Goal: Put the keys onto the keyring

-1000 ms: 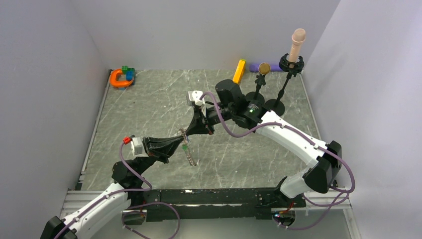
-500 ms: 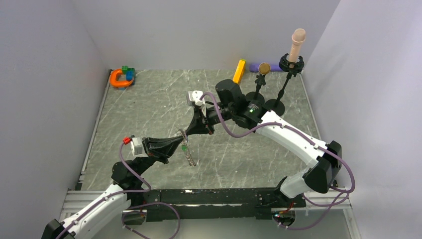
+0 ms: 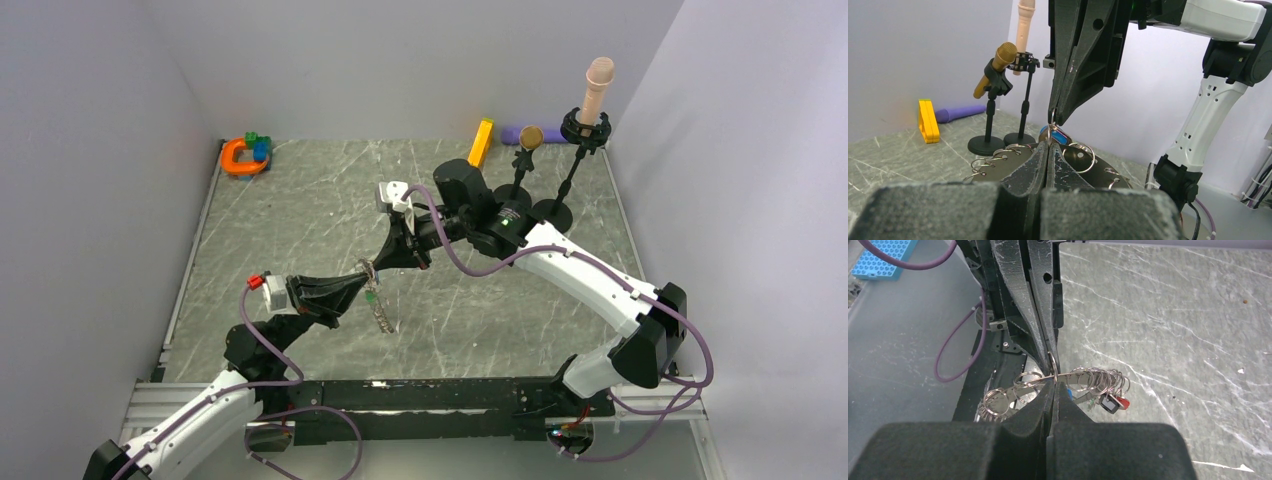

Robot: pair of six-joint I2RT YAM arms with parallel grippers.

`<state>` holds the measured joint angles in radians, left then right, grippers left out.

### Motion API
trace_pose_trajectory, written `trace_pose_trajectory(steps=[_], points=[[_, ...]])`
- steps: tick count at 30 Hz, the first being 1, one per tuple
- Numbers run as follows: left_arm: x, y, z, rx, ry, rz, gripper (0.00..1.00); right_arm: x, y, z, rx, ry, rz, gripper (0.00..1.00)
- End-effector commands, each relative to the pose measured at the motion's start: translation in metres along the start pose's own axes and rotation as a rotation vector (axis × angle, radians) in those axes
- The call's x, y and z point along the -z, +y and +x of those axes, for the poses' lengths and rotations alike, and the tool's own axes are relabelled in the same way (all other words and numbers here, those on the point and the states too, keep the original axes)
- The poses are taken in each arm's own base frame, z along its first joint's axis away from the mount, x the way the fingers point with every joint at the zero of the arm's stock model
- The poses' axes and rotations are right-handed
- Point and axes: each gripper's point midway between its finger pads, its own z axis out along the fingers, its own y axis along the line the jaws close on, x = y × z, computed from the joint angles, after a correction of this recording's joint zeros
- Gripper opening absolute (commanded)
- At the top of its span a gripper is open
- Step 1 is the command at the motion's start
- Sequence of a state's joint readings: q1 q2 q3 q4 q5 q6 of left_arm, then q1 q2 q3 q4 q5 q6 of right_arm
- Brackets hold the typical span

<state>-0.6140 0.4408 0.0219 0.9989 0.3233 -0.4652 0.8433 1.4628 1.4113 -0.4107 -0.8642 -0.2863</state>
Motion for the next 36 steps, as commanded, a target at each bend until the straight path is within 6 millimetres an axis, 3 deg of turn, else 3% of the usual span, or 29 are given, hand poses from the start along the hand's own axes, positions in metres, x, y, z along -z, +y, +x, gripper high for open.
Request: trace_pose_trajectory(steps=[1, 36], points=[[-0.0041, -0.0052, -0.0203, -0.025, -0.066, 0.016, 0.0, 0.0063, -0.0015, -0.0125, 0.039, -0.023, 0.021, 0.0], [-0.0069, -0.0089, -0.0251, -0.026, -0.081, 0.036, 0.0, 0.0014, 0.0019, -0.0033, 0.015, -0.016, -0.007, 0.0]])
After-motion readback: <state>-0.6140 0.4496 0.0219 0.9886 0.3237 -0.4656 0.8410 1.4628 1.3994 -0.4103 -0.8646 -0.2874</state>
